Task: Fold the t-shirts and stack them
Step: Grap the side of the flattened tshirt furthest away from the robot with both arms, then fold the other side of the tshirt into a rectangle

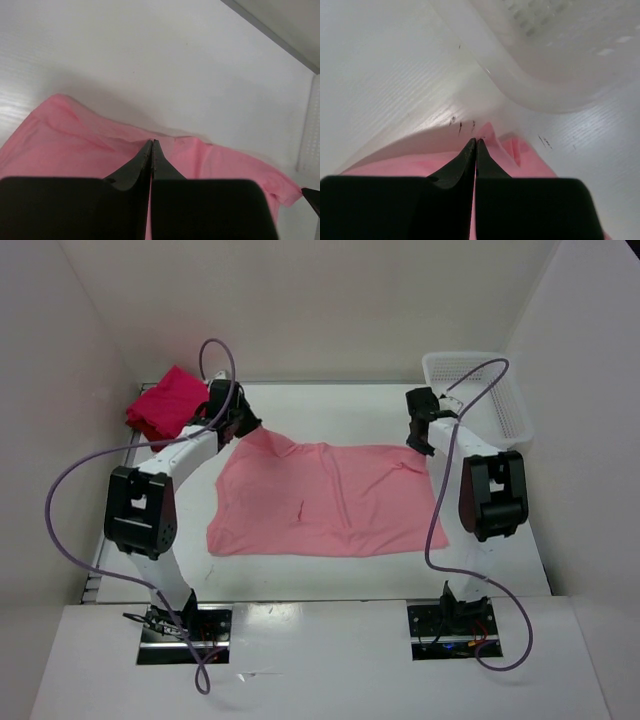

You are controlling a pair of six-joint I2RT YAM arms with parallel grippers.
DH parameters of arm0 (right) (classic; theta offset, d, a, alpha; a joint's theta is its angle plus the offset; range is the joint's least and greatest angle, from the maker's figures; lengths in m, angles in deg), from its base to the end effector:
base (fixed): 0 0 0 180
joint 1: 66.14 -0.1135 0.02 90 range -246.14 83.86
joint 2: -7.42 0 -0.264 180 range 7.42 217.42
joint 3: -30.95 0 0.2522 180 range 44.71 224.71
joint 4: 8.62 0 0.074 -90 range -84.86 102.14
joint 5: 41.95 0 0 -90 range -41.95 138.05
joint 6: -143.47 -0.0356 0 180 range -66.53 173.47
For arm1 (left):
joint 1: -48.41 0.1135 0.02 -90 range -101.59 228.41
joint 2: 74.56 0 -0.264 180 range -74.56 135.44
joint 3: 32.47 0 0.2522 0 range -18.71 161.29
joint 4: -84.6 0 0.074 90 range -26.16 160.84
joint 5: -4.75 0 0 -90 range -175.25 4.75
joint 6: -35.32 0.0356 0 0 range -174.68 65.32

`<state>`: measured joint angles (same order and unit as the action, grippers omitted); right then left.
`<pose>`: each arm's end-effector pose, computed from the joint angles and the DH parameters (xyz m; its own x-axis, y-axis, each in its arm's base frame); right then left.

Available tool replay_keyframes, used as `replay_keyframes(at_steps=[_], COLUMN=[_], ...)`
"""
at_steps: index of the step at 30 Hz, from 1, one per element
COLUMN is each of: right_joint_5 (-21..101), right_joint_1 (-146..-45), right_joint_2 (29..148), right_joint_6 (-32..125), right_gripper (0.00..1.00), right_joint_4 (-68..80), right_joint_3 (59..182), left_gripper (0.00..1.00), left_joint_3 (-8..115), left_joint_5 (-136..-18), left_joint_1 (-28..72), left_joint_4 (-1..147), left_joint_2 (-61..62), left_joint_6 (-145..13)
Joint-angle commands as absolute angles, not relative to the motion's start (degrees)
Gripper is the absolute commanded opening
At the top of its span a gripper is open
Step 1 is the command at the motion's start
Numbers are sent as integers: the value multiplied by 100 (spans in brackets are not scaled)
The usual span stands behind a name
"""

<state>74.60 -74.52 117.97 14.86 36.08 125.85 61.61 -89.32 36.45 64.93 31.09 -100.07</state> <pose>0.4058 0.0437 0.2007 -0.6167 0.4734 -0.6290 0.6056 0.7958 0.0052 0.4231 -0.0870 0.2603 -0.4612 -0.6282 -0.6267 -0.2577 0.7706 -0.5828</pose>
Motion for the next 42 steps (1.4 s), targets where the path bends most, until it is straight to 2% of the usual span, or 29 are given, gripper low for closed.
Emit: replay_keyframes(at_steps=[1, 8, 15, 23, 34, 42], right_joint_5=[7407, 7064, 6932, 6897, 7125, 7073], right_joint_1=[-7484, -7484, -7484, -7282, -6895, -6895], right_joint_2=[11246, 10692, 9875, 9383, 9778, 9593], right_joint_6=[1603, 1717, 1541, 1532, 2007, 1832], right_gripper=[0, 0, 0, 0, 0, 0], right_joint_4=[3257, 3230, 3335, 3371, 2545, 2668], right_joint_3=[12224, 11599, 10835, 10641, 10343, 10114], left_gripper=[0, 0, 0, 0, 0, 0], left_joint_3=[5628, 4565, 4097, 3333, 2779, 2761], left_joint_5=[-8868, -8614, -8253, -7874, -7505, -7461], left_joint_1=[3725, 3830, 4014, 4349, 4349, 4349], left_joint_4=[6549, 6276, 5749, 5169, 4764, 4369], left_joint_2=[2468, 1212, -37, -1197, -1646, -1752], left_joint_6=[-10126, -10284, -10337, -10399, -10127, -9802])
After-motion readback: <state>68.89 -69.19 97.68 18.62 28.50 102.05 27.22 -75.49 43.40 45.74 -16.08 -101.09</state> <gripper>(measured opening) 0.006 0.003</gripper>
